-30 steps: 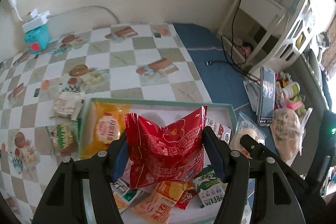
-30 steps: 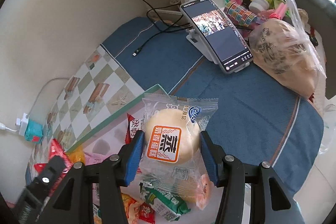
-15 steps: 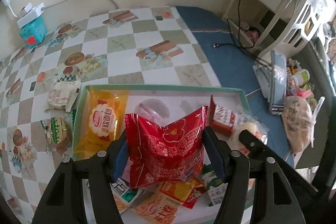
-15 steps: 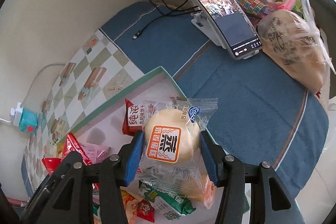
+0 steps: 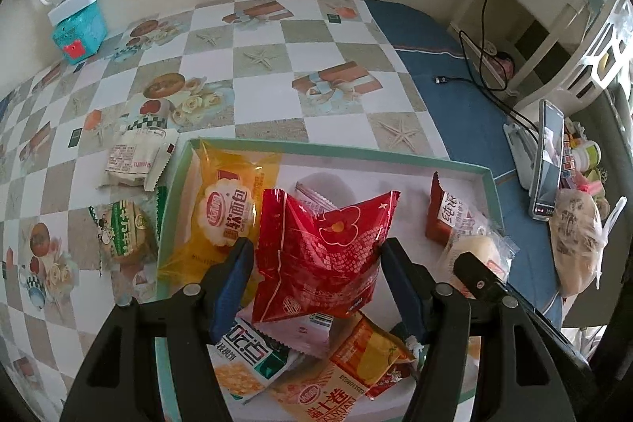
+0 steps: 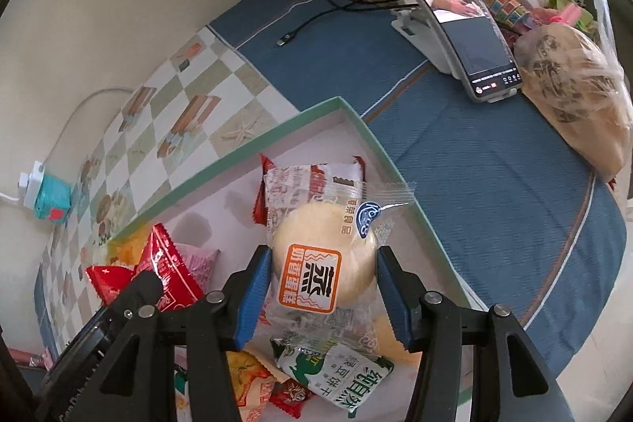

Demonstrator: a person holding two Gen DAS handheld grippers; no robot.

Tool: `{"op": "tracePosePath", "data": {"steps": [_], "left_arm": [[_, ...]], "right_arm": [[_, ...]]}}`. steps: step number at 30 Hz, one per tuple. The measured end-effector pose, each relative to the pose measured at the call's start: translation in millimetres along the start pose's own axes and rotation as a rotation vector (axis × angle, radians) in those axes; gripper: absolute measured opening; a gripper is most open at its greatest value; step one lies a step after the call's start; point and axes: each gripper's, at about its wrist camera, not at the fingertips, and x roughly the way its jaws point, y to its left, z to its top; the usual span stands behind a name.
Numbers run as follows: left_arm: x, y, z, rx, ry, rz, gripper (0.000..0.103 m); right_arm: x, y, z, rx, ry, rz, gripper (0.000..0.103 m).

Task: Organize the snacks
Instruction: 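Open both tools to drop the red packet and bun bag into the tray, then move both tools back toward the last snacks on the cloth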

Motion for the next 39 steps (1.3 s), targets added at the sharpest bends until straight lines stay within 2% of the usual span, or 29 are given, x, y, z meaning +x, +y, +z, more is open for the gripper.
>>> {"op": "tracePosePath", "data": {"steps": [3,8,11,15,16,17,19,27,29,31,33,39], "left_arm": [[-4,1,2,-0.005,-0.001,-0.015,0.068],[-15,5,5,-0.018,-0.011,-0.017,0.069],[-23,15,9,-0.049,-0.02,-0.027,0.081],[-36,33,15,-0.103,-0.047,-0.029,0.082],[-40,39,16,-0.121,-0.055,-0.026,0.082],[-44,47,17,-0.141,-0.065,-0.018,0.082],[-50,60,19,-0.172,-0.079,0.003,0.088],[-65,122,18,-0.31,-0.116,0.103,0.089],[-69,139,16,-0.345,-0.122,0.125,0.09],[-72,151,13,-0.367,-0.128,0.145,0.095],[-77,165,11,-0.392,-0.14,0.163,0.099],[-89,201,5,-0.45,-0.159,0.208,0.099]], "right_arm": [[-4,0,1,0.005,0.001,0.005,0.058],[-20,1,6,0.001,-0.042,0.004,0.07],[-29,2,9,0.001,-0.061,0.014,0.075],[-43,6,11,-0.015,-0.098,0.014,0.077],[-46,7,11,-0.018,-0.103,0.016,0.082],[-47,10,12,-0.022,-0.109,0.017,0.089],[-50,14,11,-0.031,-0.122,0.014,0.092],[-51,45,-1,-0.112,-0.121,0.019,0.092],[-53,58,-7,-0.145,-0.125,0.025,0.096],[-55,68,-11,-0.17,-0.129,0.031,0.102],[-56,82,-18,-0.2,-0.135,0.037,0.102],[-59,121,-37,-0.285,-0.136,0.056,0.103]]}}
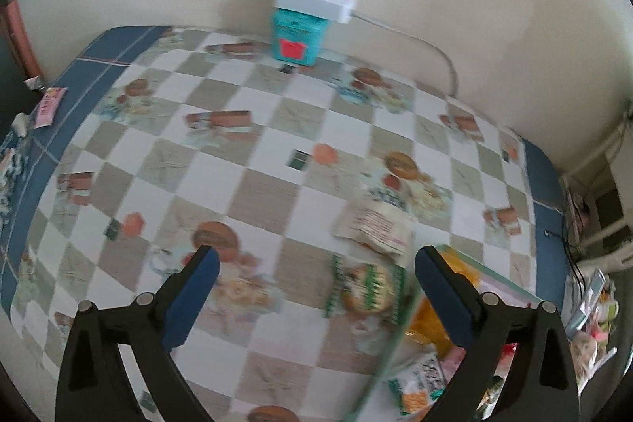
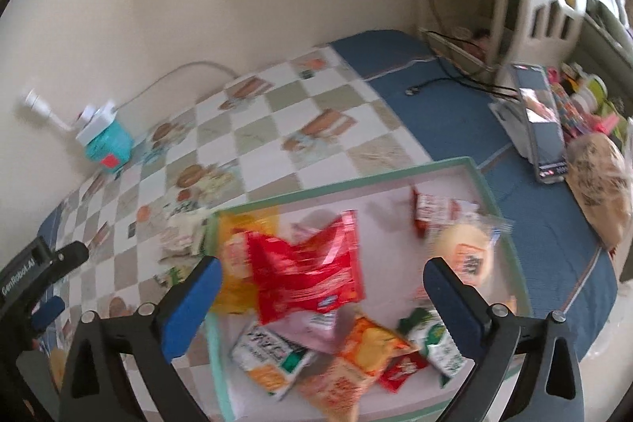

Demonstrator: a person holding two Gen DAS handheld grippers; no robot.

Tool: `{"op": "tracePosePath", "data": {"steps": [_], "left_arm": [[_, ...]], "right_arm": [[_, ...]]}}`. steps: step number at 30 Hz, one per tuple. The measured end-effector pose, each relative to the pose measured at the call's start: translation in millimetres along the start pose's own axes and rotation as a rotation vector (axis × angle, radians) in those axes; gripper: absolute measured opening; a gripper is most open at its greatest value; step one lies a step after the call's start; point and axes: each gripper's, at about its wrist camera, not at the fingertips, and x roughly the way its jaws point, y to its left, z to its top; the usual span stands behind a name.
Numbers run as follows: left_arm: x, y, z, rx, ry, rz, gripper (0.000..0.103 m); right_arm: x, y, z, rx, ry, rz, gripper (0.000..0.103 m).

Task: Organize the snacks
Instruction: 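Move both tools back toward the last snacks on the cloth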

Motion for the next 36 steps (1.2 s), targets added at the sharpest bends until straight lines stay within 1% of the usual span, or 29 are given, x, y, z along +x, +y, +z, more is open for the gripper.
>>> {"op": "tracePosePath", "data": {"steps": [8,11,19,25,31,36], "left_arm": [[-1,61,14,-0.113,-0.009,0.043,0.099],[0,82,18,-0.149,-0.01,0.059,0.1],[6,123,22,-0.21,0.008,0.067,0.1],[15,142,23,-0.241,0.028,0.071,0.1],[32,150,18,-0.253,0.074,0.069,0.1],[41,144,18,-0.241,0.092,0.053,0.1]], "right_arm": [[0,53,-11,-0.101,-0.003,0.028,0.103],[1,72,-16,-0.133,0.007,0.054,0.103],[5,117,-30,-0.204,0.019,0.094,0.103],[15,145,-41,-0.254,0.042,0.115,0.103],[28,153,-43,-0.262,0.056,0.097,0.103],[37,152,-38,-0.257,0.058,0.09,0.103]]}}
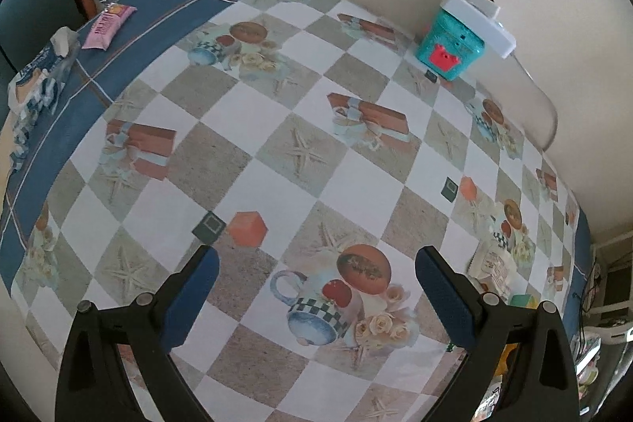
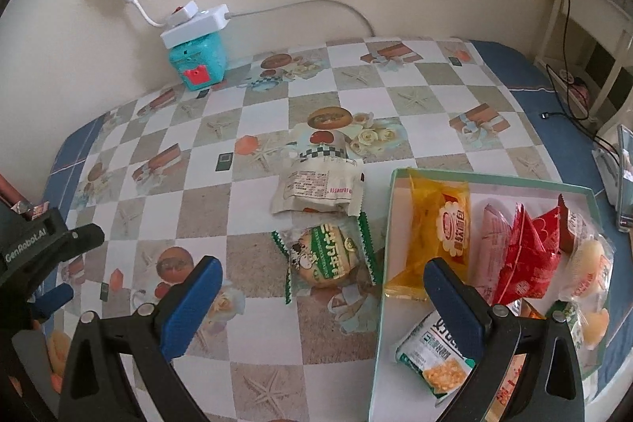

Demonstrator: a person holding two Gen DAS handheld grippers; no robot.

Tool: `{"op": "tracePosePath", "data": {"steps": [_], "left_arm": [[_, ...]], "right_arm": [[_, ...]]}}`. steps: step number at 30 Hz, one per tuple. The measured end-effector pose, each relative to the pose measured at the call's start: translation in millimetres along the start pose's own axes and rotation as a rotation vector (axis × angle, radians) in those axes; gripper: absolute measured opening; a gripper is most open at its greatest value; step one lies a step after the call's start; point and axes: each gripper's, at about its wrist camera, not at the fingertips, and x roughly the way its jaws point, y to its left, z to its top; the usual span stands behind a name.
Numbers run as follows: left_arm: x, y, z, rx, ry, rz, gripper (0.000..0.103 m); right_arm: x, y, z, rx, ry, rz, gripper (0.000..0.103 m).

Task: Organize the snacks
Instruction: 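Move both tools back toward the last snacks on the cloth, then grasp the green cartoon biscuit packet with the left tool while the right tool grasps the white bread bag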

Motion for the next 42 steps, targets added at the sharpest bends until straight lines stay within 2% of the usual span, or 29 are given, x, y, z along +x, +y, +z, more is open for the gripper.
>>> {"op": "tracePosePath", "data": {"steps": [9,22,26,32,42], "left_arm": [[16,-27,-6,0.061,0.034,-0.029,0.1],[38,-96,-30,0.198,0.079,-0.087,0.1],[42,-110,-38,0.231,0.083,-0.097,0.1],[55,-134,-54,0.273,0.123,-0.148,0.1],[78,-171,-83,0.394,0.155,-0.116,0.1]], "right_arm": [[11,-13,19,0.022,-0.025,0.008,0.103],[13,-58,45,0.092,-0.089,-0.089,0.103],[19,-76,46,0.123,-0.077,-0.122,0.103],[20,-100,43,0.181,-0.071,-0.122,0.103],[20,-111,43,0.2,-0.072,-0.125,0.103]]}}
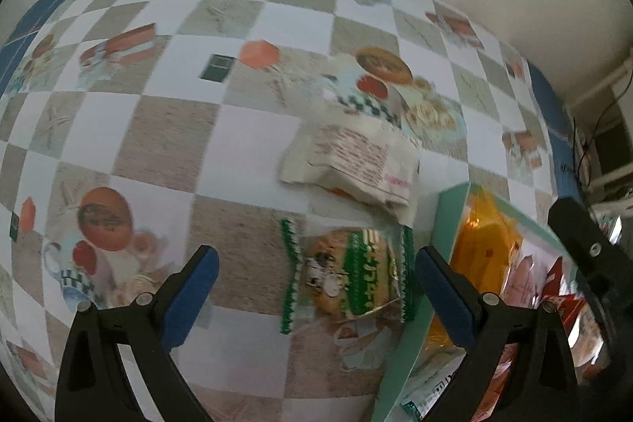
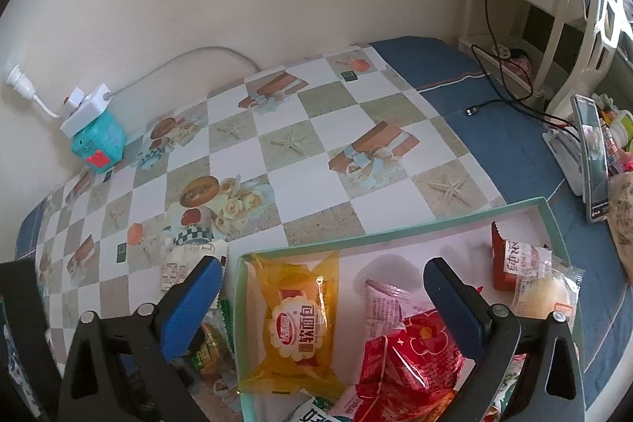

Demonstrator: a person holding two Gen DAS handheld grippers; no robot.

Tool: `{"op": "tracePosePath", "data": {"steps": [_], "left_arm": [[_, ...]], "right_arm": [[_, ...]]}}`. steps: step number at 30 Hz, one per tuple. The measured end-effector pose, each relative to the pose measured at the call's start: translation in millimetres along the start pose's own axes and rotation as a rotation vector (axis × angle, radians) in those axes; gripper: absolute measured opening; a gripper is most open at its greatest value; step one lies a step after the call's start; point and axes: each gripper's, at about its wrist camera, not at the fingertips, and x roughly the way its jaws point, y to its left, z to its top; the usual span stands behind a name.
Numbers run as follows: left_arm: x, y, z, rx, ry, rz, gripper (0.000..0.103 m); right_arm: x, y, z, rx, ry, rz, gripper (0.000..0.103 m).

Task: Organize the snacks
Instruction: 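Grasp the green cartoon biscuit packet with the left tool while the right tool grasps the white bread bag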

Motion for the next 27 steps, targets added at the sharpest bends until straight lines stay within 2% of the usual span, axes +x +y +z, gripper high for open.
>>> {"op": "tracePosePath", "data": {"steps": [6,14,17,19,21,27], "left_arm": [[15,-9,-5,0.051,0.003,0.106,0.1],[9,25,4,-0.026,0.008,0.111,0.099],[4,38,8,-0.04,-0.009,0.11,0.086],[-1,45,12,-0.055,-0.018,0.097,0.07],[-4,52,14,-0.067,-0.022,0.087,0.063],[-7,75,16,-0.107,-0.035,0.099,0.061]], "right_arm": [[2,3,-2,-0.009,0.007,-0.001,0.103],[5,12,-6,-0.035,0.008,-0.016,0.103],[6,17,-7,-0.043,0.01,-0.017,0.103],[7,20,-8,-0.052,0.011,-0.022,0.103],[8,24,-10,-0.059,0.014,-0.025,0.103],[9,34,-13,-0.089,0.01,-0.032,0.103]]}}
